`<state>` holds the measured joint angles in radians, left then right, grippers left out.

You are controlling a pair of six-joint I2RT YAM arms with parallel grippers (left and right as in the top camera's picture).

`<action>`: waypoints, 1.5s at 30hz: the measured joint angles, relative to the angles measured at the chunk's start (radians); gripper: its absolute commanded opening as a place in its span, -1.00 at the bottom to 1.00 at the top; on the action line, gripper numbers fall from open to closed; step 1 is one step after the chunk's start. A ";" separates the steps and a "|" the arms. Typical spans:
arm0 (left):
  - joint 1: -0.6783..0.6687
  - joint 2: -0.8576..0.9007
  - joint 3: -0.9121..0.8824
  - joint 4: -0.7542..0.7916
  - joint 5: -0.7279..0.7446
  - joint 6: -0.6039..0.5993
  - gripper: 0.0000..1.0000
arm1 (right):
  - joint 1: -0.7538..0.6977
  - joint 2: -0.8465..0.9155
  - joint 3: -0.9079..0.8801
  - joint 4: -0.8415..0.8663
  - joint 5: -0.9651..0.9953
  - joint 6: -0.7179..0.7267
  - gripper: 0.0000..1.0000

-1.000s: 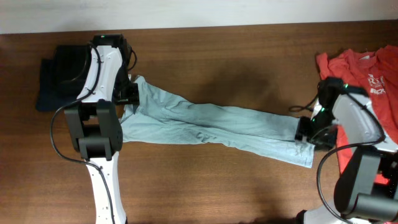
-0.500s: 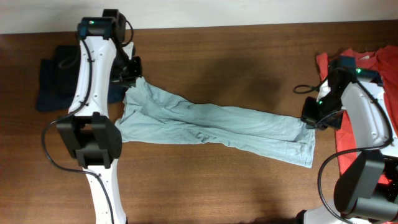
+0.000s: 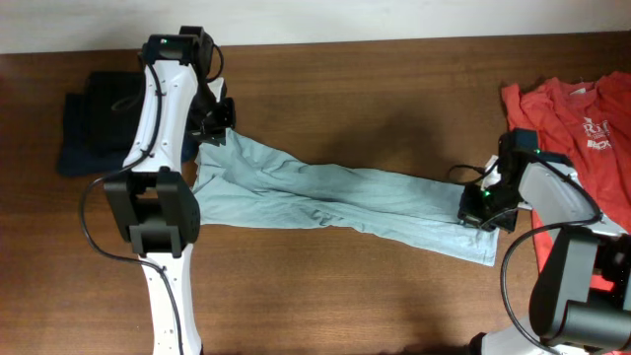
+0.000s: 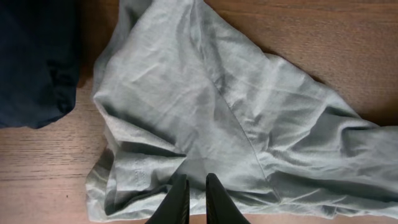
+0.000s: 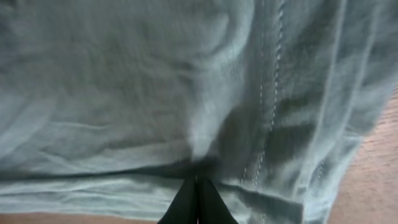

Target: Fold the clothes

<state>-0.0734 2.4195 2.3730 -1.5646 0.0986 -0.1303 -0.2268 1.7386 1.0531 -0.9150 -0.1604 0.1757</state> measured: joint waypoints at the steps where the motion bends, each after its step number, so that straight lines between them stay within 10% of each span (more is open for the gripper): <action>1: 0.000 0.000 0.000 0.002 0.000 0.000 -0.77 | 0.000 0.002 -0.007 0.010 0.000 0.000 -0.92; 35: 0.000 0.001 0.000 0.100 0.000 0.006 -0.63 | 0.000 0.146 0.011 0.578 0.101 -0.005 -0.92; 45: 0.001 0.001 0.000 0.114 0.000 0.006 -0.63 | -0.022 0.174 0.242 0.199 0.146 -0.024 -0.92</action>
<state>-0.0727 2.4203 2.3730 -1.4506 0.0986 -0.1242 -0.2485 1.9129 1.2949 -0.7162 -0.0143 0.1520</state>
